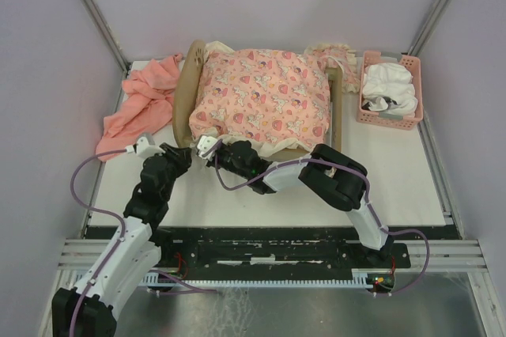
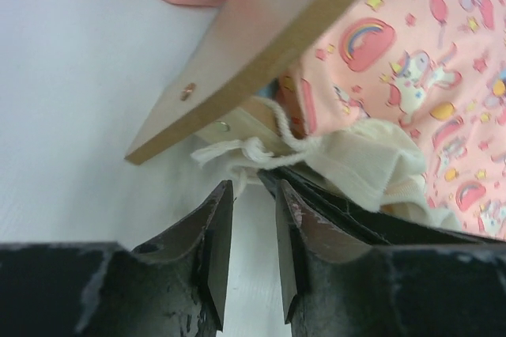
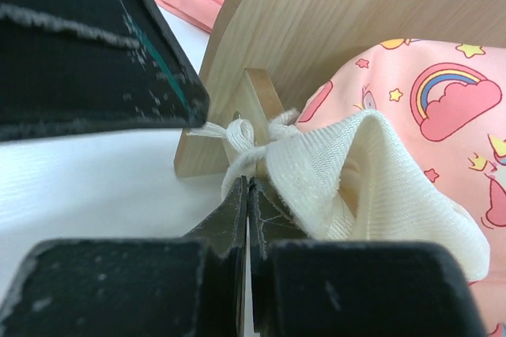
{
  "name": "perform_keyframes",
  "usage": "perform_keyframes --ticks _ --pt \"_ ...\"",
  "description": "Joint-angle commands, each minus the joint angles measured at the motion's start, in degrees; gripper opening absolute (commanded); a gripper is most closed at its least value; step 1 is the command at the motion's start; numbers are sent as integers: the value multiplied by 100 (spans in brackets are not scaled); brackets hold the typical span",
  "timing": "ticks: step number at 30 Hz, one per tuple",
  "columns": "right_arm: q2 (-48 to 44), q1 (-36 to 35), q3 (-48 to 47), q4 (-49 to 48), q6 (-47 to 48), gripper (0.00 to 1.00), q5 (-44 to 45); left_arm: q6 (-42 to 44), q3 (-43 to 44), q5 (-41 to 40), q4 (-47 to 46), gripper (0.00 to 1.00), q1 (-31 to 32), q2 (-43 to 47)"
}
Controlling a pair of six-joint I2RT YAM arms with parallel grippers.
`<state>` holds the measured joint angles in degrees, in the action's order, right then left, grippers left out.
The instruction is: Set up the pet bed
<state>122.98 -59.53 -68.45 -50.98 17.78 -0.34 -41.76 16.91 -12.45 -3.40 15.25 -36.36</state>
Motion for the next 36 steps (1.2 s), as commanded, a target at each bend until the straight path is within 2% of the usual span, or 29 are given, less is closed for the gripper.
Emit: perform_keyframes --ticks 1,5,11,15,30,36 --pt "121 64 -228 -338 395 2 -180 -1273 396 -1137 920 37 -2 131" --pt "126 85 -214 -413 567 2 -226 -1993 701 -1330 1292 44 -3 -199" --pt "104 112 -168 -488 763 2 -430 -2507 871 -874 878 51 -4 -659" --pt "109 111 -123 -557 822 2 -496 -2465 930 -785 649 54 -3 -912" --pt "132 111 -110 -669 832 2 -568 -2747 852 -956 313 53 0 -1450" --pt "130 108 -104 -683 841 2 -620 -2866 832 -962 -3 49 -3 -1681"
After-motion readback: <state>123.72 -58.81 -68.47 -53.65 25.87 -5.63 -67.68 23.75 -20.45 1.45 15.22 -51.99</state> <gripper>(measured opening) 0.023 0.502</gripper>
